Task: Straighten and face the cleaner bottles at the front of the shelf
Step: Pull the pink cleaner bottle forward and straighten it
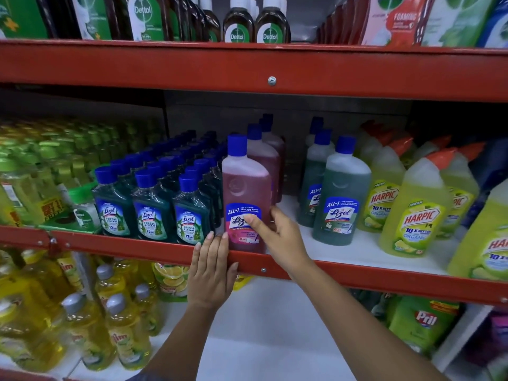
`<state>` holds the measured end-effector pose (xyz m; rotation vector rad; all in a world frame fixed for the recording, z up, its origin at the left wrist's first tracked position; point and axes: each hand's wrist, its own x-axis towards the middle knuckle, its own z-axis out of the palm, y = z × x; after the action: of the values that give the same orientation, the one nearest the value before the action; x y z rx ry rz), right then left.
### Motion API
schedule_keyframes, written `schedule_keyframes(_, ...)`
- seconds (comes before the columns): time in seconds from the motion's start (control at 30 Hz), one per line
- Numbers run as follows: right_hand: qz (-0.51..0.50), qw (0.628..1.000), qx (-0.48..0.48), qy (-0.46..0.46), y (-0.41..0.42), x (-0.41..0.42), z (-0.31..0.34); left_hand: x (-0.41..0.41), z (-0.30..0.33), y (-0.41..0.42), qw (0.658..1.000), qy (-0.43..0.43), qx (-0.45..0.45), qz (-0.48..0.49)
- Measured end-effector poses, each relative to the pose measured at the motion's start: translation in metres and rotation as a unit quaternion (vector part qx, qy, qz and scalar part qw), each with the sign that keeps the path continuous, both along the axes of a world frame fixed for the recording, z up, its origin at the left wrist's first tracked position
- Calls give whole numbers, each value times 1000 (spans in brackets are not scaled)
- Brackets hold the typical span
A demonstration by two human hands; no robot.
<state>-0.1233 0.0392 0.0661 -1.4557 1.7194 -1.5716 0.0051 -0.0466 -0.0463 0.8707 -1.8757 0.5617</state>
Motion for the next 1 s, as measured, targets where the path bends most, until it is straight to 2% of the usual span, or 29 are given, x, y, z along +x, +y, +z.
schedule_keyframes(0.1,-39,981,40,188,20,-2,-4,1,1,2,1000,-2,1,-4)
schedule_keyframes(0.17,-100,931,37,350,36,-5,-13,0,1,2,1000,-1,0,-6)
schedule_keyframes(0.23,-159,868,9,471,48,-12,-26,0,1,1,1000,2,-1,-8)
schedule_keyframes(0.3,-182,836,6,517,58,-24,-37,0,1,1,1000,5,-1,-7)
schedule_keyframes(0.37,-193,831,10,522,69,-38,-44,0,2,2,1000,7,4,-6)
schedule_keyframes(0.53,-244,862,-6,445,93,-74,-39,-1,0,3,1000,6,17,-8)
schedule_keyframes(0.63,-251,910,-2,330,92,-100,-23,-1,1,4,1000,6,19,-7)
schedule_keyframes(0.7,-220,944,-21,245,86,-118,-8,-1,0,4,1000,5,22,-6)
schedule_keyframes(0.83,-139,987,-24,82,70,-140,14,-1,1,5,1000,5,26,-7)
schedule_keyframes(0.9,-92,995,-23,-6,63,-150,17,0,1,5,1000,2,23,-6)
schedule_keyframes(1.0,-46,997,-19,-58,60,-161,17,-1,1,4,1000,4,19,-4)
